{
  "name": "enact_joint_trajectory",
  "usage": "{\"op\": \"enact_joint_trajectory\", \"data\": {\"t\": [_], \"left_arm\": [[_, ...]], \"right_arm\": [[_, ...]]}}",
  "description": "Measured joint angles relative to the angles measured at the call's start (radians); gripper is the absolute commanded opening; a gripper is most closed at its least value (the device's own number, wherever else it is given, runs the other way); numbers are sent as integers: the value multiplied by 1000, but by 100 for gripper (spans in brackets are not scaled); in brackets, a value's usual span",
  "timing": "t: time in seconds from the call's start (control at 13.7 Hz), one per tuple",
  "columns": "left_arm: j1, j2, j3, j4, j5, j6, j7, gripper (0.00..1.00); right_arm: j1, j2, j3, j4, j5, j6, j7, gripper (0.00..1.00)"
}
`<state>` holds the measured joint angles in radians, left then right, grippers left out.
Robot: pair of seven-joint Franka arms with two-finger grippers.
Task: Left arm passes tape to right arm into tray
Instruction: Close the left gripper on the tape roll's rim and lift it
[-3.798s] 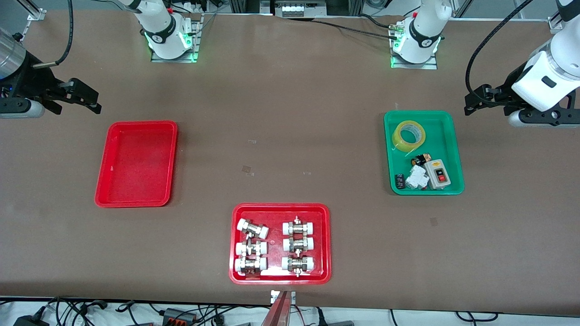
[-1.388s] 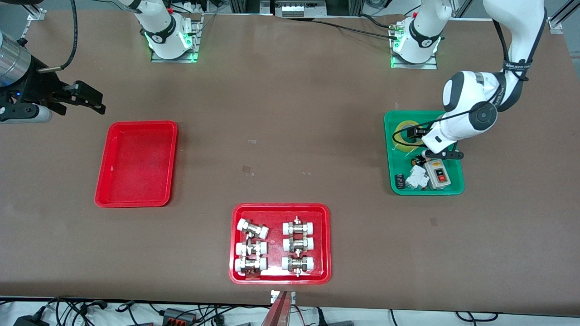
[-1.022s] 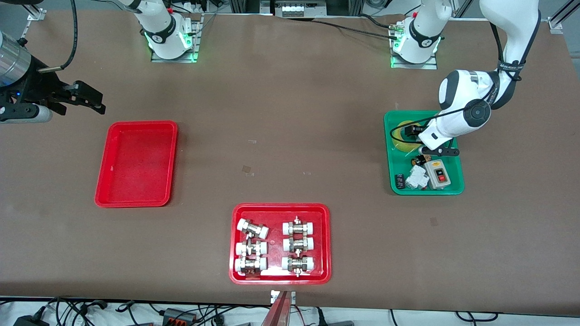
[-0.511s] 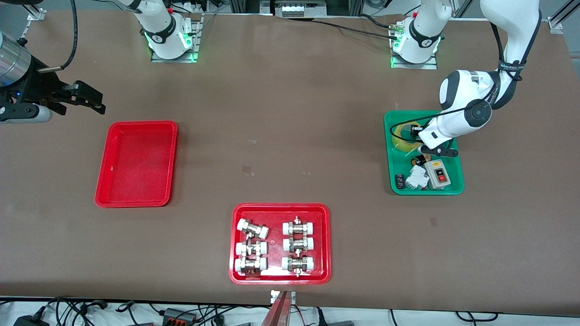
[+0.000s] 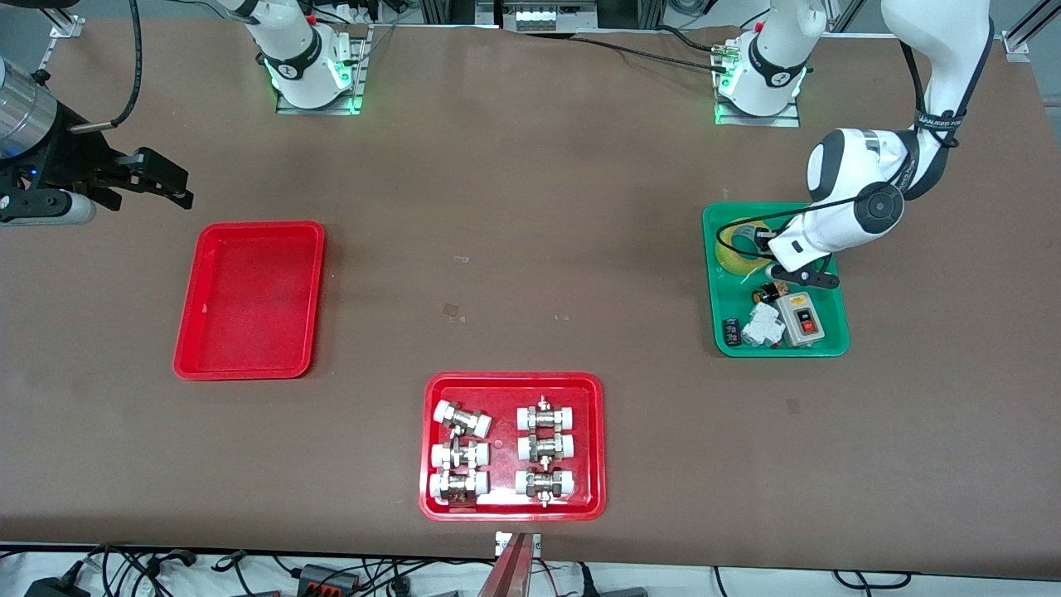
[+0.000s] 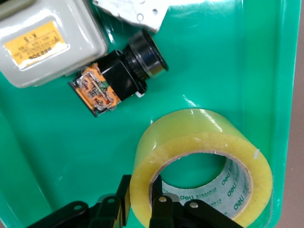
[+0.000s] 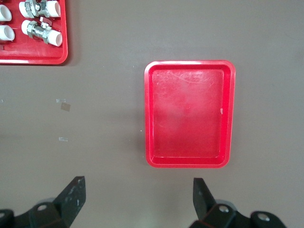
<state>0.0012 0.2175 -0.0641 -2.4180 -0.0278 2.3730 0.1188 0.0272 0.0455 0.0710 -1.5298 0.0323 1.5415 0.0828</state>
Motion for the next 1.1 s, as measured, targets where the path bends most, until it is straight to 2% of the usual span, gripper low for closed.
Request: {"op": "enact_joint_trajectory", "data": {"t": [0.22, 0.58, 0.73, 0.88, 1.1], "left_arm": [[25, -15, 1, 16, 0, -55, 22, 1], [54, -54, 1, 158, 0, -238, 28, 1], [51, -56, -1, 252, 0, -362, 28, 0], [31, -59, -24, 404, -2, -537, 25, 0], [4, -63, -121, 586, -28, -685, -61, 0]], "right_arm": [[0, 0, 0, 0, 0, 0, 0, 100], [0, 0, 0, 1, 0, -2, 0, 100], [0, 0, 0, 5, 0, -1, 0, 100], [0, 0, -1, 10, 9, -1, 0, 100], [0, -4, -6, 13, 28, -2, 0, 100]]}}
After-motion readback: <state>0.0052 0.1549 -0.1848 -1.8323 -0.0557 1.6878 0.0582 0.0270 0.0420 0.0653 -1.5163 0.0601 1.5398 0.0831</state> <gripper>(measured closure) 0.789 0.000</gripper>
